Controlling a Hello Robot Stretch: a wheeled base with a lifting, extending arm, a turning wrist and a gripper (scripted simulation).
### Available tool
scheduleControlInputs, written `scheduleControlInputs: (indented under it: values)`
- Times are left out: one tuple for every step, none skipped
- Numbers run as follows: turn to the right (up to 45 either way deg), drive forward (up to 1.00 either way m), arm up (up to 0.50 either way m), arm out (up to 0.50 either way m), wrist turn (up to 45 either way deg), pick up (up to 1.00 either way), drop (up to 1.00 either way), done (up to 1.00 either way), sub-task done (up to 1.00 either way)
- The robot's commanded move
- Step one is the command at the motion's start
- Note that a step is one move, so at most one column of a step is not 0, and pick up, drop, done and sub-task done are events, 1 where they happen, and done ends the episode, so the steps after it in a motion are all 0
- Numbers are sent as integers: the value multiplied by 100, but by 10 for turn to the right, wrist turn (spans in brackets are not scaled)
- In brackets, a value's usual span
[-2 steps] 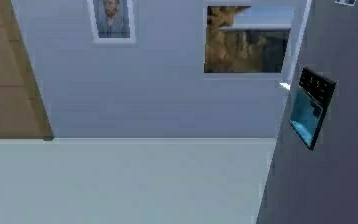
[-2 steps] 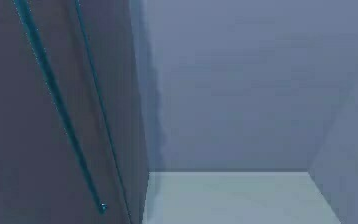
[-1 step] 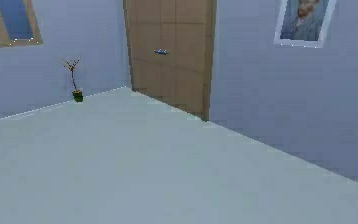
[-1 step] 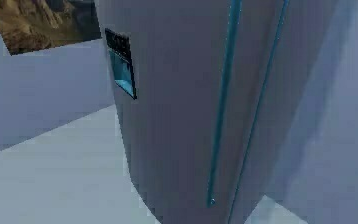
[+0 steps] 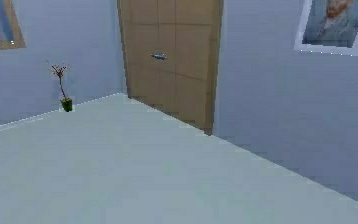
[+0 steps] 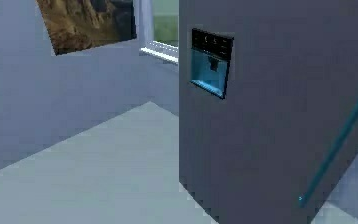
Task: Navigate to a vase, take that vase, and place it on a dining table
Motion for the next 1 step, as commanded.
scheduleControlInputs:
  values:
    - [-420, 0, 0, 0, 0, 0, 0, 0, 0]
